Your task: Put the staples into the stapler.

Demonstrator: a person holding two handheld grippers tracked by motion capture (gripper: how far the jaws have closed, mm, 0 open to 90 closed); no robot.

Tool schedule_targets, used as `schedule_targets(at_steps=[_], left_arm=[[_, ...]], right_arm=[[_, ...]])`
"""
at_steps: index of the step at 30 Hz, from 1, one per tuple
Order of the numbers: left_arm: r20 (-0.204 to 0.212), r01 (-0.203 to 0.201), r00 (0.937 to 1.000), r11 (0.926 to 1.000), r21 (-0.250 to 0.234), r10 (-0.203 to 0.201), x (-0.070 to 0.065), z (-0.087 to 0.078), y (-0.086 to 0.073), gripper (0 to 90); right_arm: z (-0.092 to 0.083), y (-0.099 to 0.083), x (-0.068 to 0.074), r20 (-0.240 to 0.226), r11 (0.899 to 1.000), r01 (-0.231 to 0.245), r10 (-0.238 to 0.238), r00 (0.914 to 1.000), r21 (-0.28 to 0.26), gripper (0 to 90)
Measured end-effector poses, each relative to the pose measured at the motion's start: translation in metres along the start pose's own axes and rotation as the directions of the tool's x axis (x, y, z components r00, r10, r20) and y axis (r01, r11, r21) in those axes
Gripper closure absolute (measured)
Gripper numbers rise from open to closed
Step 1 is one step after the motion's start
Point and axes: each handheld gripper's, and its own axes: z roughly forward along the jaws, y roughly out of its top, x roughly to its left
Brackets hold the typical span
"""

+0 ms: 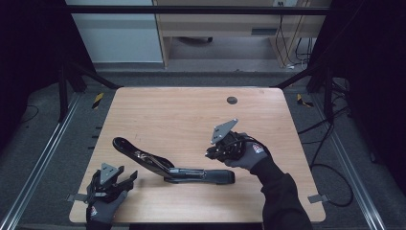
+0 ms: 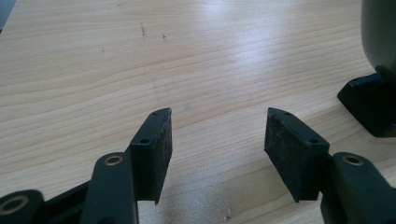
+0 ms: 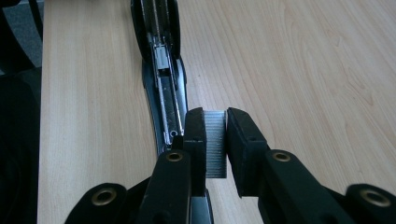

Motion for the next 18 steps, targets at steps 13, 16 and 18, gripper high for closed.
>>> schedule_targets(at_steps=[13, 16, 18], left_arm=[[0.001, -0.001, 1.0000, 1.0000, 0.001, 0.001, 0.000, 0.000, 0.000, 41.1], [0.002, -0.001, 1.0000, 1.0000, 0.001, 0.001, 0.000, 0.000, 0.000, 41.1], [0.002, -0.001, 1.0000, 1.0000, 0.001, 0.001, 0.000, 0.000, 0.000, 41.1]], right_arm=[[0.014, 0.005, 0.001, -0.039, 1.000, 0.023, -0.022, 0.9990, 0.006, 78.2], [0.017, 0.006, 0.001, -0.048, 0.999, 0.031, -0.031, 0.9984, 0.012, 78.2], [0.018, 0.006, 0.001, -0.047, 0.999, 0.034, -0.034, 0.9983, 0.011, 78.1]])
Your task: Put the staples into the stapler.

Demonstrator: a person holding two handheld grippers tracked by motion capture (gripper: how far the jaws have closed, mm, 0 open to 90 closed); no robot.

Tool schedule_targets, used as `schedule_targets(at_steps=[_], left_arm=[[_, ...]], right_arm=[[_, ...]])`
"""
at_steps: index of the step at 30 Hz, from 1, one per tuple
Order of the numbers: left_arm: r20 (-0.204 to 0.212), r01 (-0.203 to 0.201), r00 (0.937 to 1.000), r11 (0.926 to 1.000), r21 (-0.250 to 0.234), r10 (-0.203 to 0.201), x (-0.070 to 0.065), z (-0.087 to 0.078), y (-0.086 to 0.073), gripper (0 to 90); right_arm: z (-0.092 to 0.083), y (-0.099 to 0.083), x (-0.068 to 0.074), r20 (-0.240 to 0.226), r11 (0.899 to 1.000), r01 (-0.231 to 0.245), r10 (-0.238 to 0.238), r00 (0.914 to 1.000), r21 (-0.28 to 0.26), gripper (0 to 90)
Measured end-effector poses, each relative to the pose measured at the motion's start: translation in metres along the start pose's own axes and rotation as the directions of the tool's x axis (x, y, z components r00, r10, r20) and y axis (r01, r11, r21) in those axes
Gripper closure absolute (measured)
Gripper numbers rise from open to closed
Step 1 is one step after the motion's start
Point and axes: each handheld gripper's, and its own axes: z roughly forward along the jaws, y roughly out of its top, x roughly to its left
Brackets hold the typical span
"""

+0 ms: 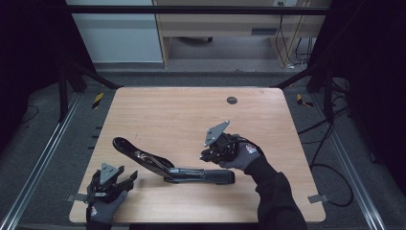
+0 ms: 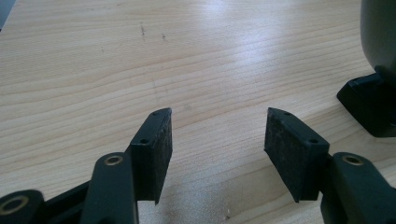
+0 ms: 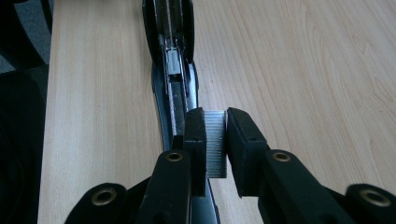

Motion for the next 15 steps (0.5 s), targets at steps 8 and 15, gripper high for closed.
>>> schedule_targets(at_steps=[8, 15], left_arm=[[0.001, 0.002, 1.0000, 1.0000, 0.000, -0.002, 0.000, 0.000, 0.000, 41.1], [0.001, 0.001, 1.0000, 1.0000, -0.001, -0.001, 0.000, 0.000, 0.000, 41.1]], right_arm=[[0.007, 0.002, 0.002, -0.017, 1.000, 0.006, -0.005, 0.9998, 0.014, 78.2], [0.013, 0.002, 0.003, -0.030, 1.000, 0.013, -0.012, 0.9995, 0.023, 78.2]])
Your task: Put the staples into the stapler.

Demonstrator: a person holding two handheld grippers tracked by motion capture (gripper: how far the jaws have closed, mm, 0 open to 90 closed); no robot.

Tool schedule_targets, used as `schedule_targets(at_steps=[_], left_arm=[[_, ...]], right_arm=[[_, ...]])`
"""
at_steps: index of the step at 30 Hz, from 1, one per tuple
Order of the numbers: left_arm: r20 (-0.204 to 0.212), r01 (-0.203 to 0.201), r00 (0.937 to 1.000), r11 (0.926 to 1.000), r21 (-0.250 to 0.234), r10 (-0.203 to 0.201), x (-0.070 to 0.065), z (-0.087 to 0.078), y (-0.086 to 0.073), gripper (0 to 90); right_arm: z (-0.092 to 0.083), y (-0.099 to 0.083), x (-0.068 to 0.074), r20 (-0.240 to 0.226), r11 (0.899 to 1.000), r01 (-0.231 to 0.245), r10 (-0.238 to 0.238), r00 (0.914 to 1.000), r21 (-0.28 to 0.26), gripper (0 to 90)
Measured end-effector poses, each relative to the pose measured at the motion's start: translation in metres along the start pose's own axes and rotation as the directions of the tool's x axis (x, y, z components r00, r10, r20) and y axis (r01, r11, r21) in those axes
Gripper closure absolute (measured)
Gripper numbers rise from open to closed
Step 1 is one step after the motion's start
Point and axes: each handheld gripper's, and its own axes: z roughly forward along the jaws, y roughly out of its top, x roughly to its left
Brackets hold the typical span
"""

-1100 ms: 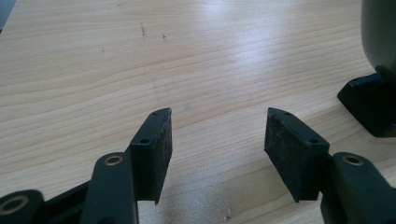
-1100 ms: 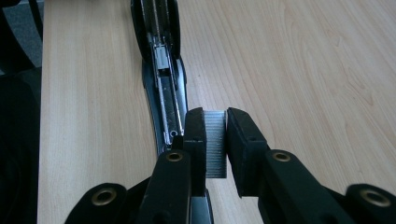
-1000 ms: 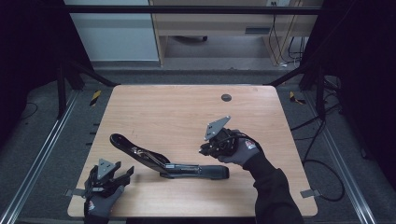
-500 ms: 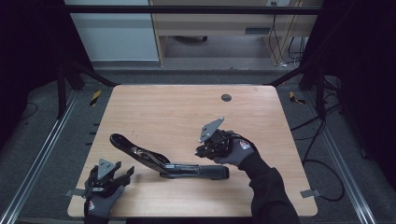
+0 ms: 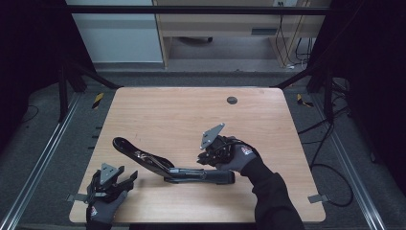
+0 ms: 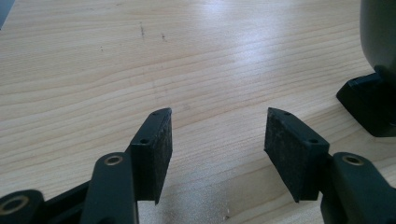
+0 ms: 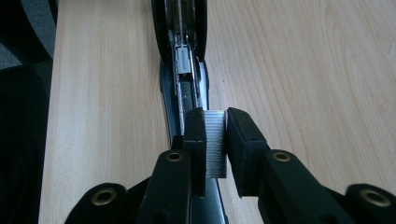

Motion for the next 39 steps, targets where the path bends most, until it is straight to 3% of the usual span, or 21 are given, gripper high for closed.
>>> schedule_targets(at_steps=[39], left_arm=[[-0.001, -0.002, 1.0000, 1.0000, -0.006, 0.002, 0.000, -0.001, 0.000, 41.1]], right_arm=[[0.037, -0.004, 0.005, -0.056, 0.999, 0.017, -0.015, 0.9983, 0.044, 78.2]])
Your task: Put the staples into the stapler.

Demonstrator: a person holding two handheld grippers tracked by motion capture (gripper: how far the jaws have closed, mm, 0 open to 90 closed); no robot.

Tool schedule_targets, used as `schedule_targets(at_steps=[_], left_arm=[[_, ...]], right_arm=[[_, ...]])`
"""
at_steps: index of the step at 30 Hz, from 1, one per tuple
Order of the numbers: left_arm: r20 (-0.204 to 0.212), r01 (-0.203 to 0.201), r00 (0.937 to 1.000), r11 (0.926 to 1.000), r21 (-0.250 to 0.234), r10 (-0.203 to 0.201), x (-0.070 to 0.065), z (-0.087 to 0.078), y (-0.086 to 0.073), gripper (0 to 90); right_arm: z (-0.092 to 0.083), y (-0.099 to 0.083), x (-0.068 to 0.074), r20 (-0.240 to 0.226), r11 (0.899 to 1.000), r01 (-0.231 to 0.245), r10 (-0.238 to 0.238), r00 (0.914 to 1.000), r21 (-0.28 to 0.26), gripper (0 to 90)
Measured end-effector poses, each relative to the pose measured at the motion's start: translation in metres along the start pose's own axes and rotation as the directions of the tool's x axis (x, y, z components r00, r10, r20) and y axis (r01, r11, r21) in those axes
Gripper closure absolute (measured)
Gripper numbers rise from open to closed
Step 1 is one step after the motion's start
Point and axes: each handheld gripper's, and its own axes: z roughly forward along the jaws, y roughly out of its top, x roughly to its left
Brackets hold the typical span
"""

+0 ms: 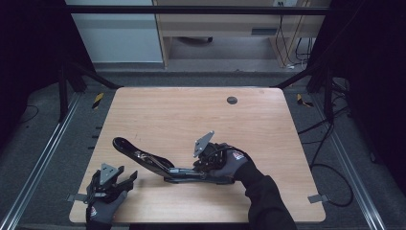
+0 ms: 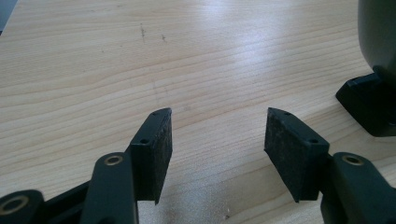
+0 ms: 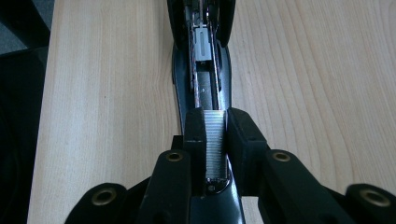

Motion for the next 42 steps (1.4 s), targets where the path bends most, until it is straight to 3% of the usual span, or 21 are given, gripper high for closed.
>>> schedule_targets(at_steps=[42], left_arm=[[0.001, -0.003, 1.0000, 1.0000, 0.003, 0.003, -0.0005, 0.0003, -0.0001, 41.1]], right_arm=[[0.0088, -0.0034, -0.0011, -0.008, 0.999, 0.026, -0.026, 0.9996, 0.036, 78.1]])
